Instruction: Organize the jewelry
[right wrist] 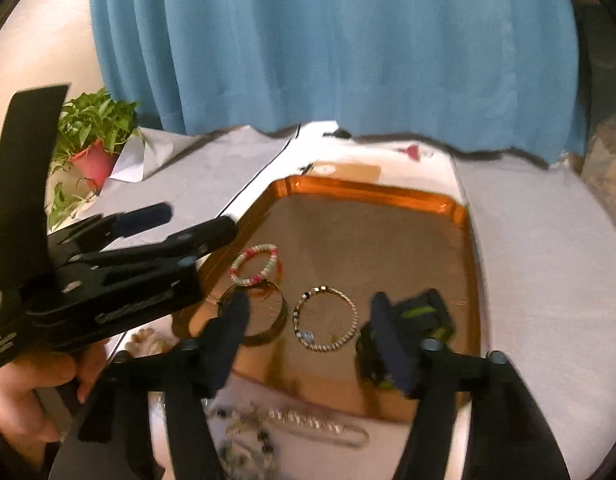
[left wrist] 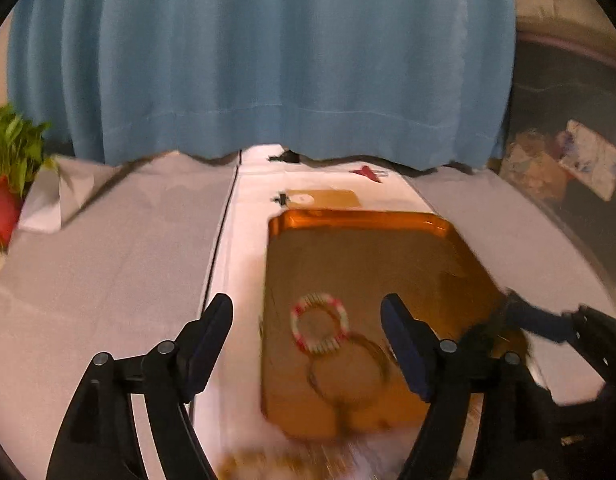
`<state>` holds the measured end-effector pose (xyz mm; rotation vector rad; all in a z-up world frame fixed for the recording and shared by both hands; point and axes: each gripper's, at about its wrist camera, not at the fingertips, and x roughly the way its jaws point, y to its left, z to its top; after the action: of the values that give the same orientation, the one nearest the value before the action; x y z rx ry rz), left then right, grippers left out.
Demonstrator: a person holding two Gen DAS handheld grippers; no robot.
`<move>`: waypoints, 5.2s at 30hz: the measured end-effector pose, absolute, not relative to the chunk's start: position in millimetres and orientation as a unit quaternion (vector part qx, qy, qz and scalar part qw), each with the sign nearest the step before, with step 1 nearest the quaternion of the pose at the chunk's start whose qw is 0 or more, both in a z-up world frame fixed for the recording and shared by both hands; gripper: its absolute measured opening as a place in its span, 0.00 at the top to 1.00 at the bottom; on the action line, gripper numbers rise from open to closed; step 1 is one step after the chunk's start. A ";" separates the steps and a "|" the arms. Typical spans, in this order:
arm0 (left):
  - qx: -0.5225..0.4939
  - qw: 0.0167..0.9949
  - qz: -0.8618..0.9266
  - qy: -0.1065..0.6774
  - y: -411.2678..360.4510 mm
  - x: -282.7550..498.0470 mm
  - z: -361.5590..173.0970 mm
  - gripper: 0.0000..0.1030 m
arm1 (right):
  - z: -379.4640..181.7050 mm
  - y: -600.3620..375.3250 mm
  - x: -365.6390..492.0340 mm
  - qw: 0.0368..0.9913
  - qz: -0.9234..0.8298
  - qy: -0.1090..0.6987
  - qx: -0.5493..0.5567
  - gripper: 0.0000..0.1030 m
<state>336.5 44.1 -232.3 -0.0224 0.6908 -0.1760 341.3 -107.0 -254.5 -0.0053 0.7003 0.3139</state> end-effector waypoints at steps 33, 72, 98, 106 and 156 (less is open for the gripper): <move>0.023 0.961 -0.116 0.252 22.4 15.0 -54.8 0.00 | -94.8 -129.6 27.3 0.967 0.137 0.212 0.013 0.00; -0.051 0.891 -0.164 0.420 45.7 198.2 -260.7 0.48 | -262.6 -147.6 181.7 0.930 0.186 0.316 0.034 0.51; -0.072 0.885 -0.130 0.441 53.2 242.5 -294.2 0.94 | -317.3 -130.5 237.9 0.902 0.204 0.374 -0.066 0.93; -0.125 0.870 -0.124 0.461 94.8 194.7 -294.3 0.94 | -314.5 -143.0 188.6 0.896 0.214 0.387 -0.038 0.93; -0.095 0.906 -0.173 0.374 44.8 140.1 -196.6 0.95 | -237.3 -153.6 144.3 0.924 0.157 0.345 0.043 0.94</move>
<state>140.1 44.8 -196.6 -0.1957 0.7729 -0.3575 144.3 -153.6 -237.3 0.0891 0.7089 0.3232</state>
